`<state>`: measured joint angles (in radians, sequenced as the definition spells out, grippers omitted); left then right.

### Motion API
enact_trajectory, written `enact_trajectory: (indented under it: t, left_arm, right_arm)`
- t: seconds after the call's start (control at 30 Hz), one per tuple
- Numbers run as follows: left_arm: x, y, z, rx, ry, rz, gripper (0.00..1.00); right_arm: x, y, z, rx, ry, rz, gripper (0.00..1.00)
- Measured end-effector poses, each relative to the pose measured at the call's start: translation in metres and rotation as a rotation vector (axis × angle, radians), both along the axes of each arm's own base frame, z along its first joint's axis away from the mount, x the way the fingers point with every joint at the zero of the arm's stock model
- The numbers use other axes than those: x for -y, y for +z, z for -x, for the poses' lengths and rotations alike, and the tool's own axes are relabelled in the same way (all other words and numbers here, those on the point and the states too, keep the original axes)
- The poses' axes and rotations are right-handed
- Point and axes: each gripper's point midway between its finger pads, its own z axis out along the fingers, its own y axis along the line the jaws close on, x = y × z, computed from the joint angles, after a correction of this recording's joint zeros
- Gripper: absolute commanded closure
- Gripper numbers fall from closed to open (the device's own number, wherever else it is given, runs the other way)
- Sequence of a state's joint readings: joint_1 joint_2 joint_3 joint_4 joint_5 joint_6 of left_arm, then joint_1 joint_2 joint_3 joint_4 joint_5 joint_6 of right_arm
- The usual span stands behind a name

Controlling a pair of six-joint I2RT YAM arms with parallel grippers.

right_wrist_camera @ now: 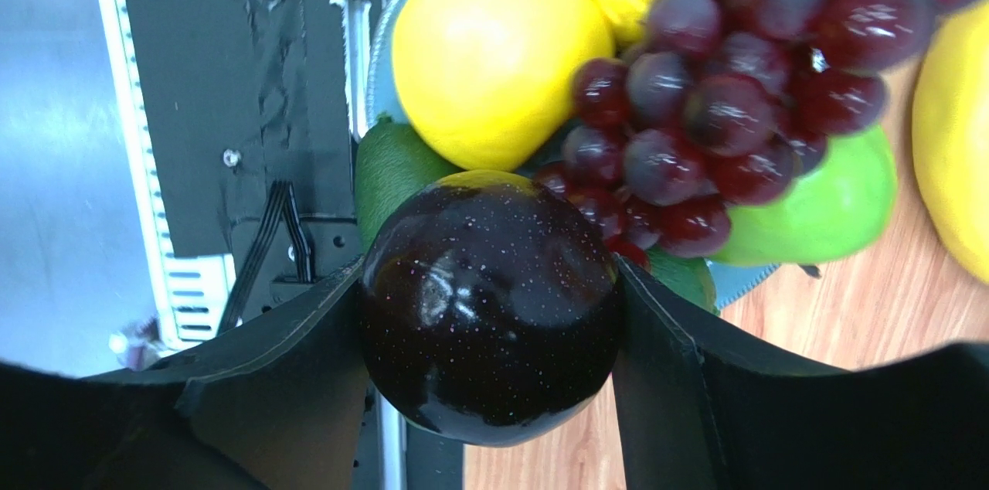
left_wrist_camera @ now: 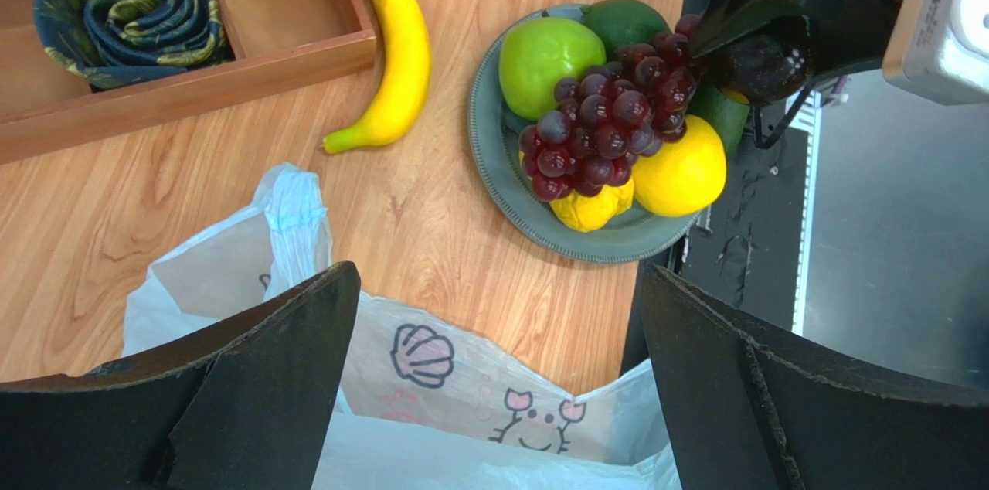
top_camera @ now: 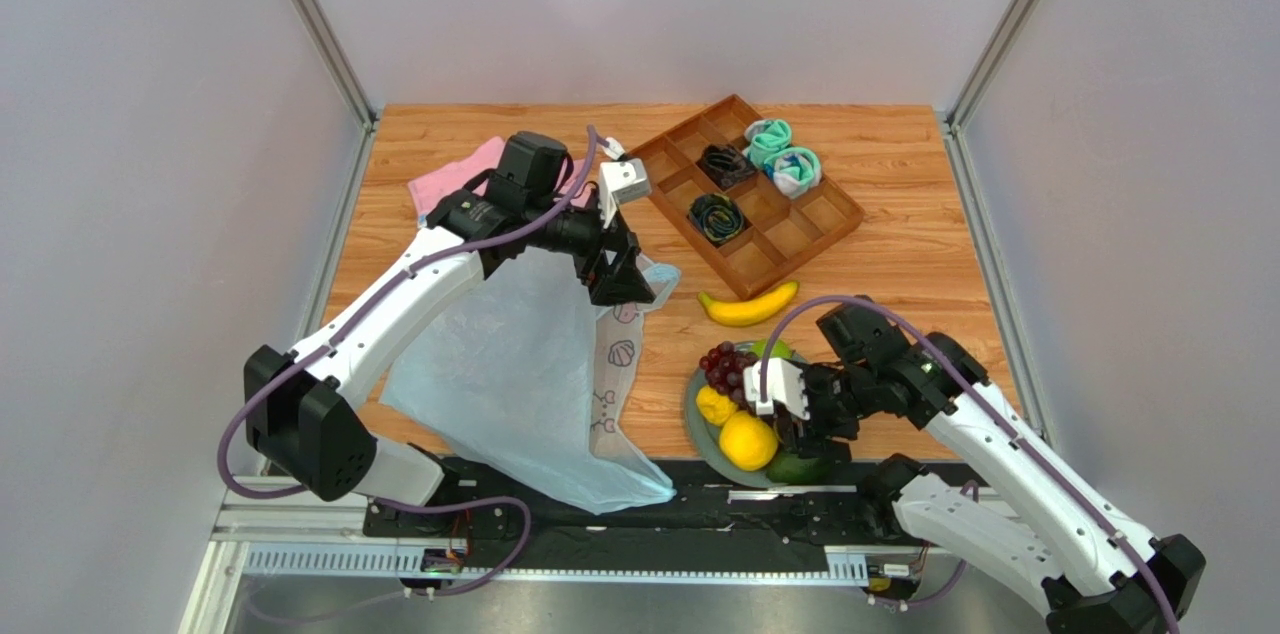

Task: Take the fake fruits out of the plastic bag
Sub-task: Place the fake fruit on the plate.

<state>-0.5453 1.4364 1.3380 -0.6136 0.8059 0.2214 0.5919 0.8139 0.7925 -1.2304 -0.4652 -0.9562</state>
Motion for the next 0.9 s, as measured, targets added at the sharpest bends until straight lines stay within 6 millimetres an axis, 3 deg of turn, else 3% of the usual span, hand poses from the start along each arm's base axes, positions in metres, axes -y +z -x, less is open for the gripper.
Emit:
enact_trajectory:
  t: [0.13,0.37,0.4,0.43,0.5,0.9]
  left_arm:
    - [-0.004,-0.001,0.003,0.016,-0.002,-0.007,0.01]
    - [-0.009,-0.002,0.008,0.036,-0.002,-0.015,0.01]
    - [-0.009,-0.002,0.009,0.039,-0.003,-0.015,0.01]
    - [-0.01,-0.001,0.009,0.044,-0.004,-0.014,0.01]
    - [-0.011,-0.001,0.01,0.053,-0.007,-0.013,0.01]
    - [-0.012,-0.005,0.011,0.063,-0.018,-0.02,0.01]
  right_arm:
    - [0.002,-0.003,0.004,0.03,0.052,0.022,0.42]
    - [0.003,-0.005,-0.001,0.058,0.052,0.039,0.31]
    - [0.003,-0.005,-0.001,0.057,0.052,0.04,0.23]
    - [0.003,-0.005,-0.001,0.055,0.052,0.042,0.05]
    - [0.003,-0.006,-0.001,0.048,0.052,0.044,0.0]
    - [0.002,-0.005,-0.001,0.044,0.037,0.043,0.0]
